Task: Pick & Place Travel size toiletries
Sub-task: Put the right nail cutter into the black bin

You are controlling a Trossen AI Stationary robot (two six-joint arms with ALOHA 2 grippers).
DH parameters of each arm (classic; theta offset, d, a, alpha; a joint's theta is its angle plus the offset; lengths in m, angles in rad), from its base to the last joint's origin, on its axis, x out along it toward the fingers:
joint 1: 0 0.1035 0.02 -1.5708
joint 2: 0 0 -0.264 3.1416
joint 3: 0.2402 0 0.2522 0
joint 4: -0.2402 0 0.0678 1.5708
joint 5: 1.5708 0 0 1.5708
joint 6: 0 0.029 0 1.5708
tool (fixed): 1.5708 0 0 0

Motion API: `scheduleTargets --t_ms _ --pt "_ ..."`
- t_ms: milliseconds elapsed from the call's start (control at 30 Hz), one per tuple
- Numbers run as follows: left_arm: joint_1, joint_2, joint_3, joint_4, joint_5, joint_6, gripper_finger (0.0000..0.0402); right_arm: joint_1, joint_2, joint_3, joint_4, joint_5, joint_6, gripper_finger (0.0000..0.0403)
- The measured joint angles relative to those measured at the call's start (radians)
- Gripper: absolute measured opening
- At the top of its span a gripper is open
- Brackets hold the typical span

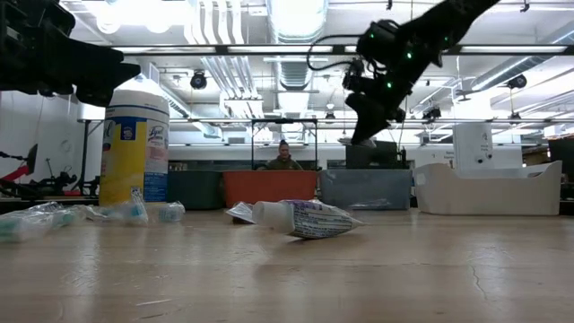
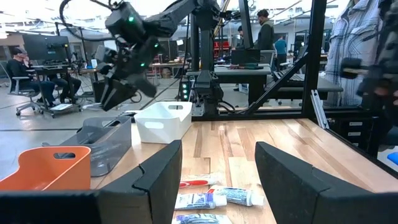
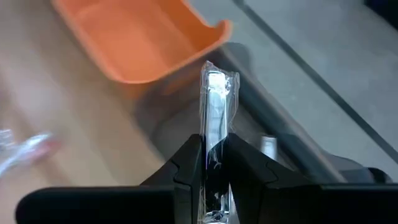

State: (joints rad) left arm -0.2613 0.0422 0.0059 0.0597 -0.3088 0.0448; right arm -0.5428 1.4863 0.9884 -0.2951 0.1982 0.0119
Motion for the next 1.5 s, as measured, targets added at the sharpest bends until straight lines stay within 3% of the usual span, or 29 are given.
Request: scheduleTargets --t_ms 267,533,1500 --pt "0.000 0.000 0.000 0.000 0.000 0.000 0.0209 -0.120 0.002 -0.066 0.119 -0.020 -0.043 0.0054" --pt "0.000 0.000 0.000 0.000 0.000 0.000 0.0209 -0.177 0.003 -0.089 0.123 -0.021 -0.064 0.0054" --pt "0.000 0.000 0.000 0.000 0.000 0.000 0.0209 -0.204 0.004 -0.224 0.249 -0.020 -0.092 0.0054"
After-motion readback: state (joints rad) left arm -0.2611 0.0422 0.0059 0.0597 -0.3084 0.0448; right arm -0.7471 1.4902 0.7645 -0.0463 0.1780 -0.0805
